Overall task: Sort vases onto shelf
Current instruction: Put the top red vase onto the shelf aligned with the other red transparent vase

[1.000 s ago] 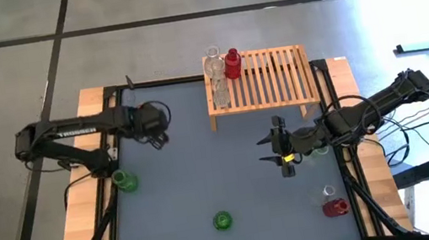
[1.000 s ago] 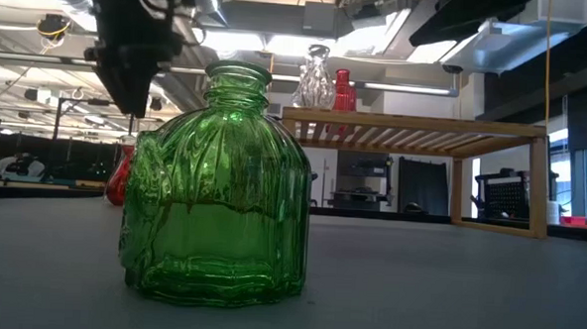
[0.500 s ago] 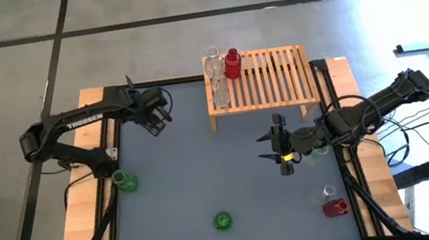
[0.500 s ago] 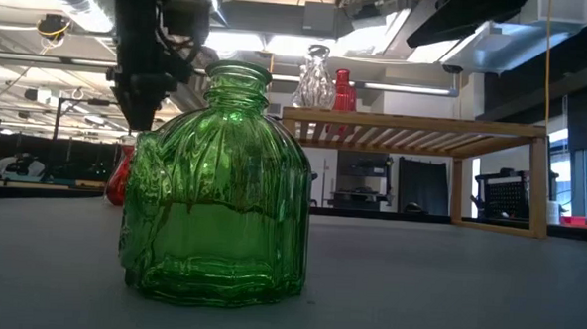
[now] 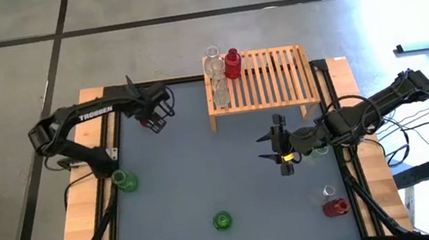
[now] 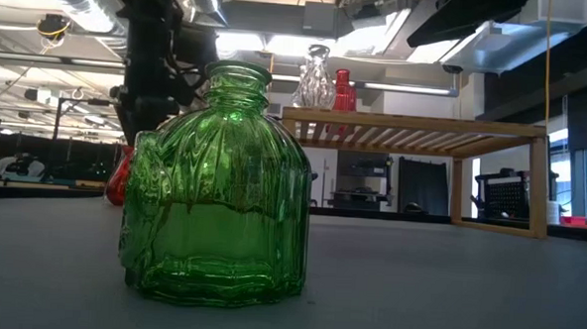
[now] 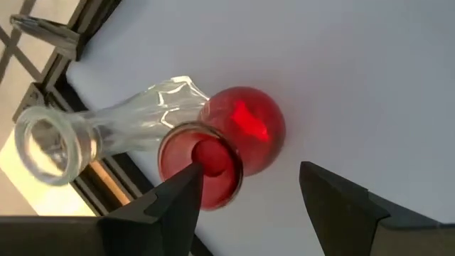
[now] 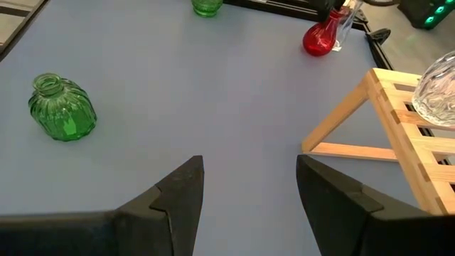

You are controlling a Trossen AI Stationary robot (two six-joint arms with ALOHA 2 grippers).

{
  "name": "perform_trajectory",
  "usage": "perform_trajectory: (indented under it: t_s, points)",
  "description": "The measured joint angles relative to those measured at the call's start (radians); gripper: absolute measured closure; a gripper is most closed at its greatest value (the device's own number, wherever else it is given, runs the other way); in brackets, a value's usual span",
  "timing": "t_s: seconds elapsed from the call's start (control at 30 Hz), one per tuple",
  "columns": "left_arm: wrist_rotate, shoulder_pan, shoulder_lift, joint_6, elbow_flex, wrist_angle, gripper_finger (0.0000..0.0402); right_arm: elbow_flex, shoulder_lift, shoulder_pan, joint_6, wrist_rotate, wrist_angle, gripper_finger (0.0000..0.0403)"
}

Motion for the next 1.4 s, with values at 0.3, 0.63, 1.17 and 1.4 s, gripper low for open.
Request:
perform_trajectory:
  t_s: [0.3,0.63,1.17,1.4]
  points:
    - [0.094,0.035,0.077,0.012,0.000,0.000,0.0174,0.000,0.000,0.000,0.002,0.000,0.000,0.0194]
    - [0.070,0.036,0.094,0.041,0.002,-0.004,0.0236,0.000,0.000,0.000,0.019,0.000,0.000,0.0194]
    - [-0.018,-0.126,0.093,0.110,0.001,-0.019,0.0361,0.000,0.000,0.000,0.038,-0.072,-0.001,0.0194]
    - [0.033,-0.258,0.097,0.051,0.069,-0.131,0.0366,0.000,0.000,0.000,0.034,-0.072,-0.002,0.0194]
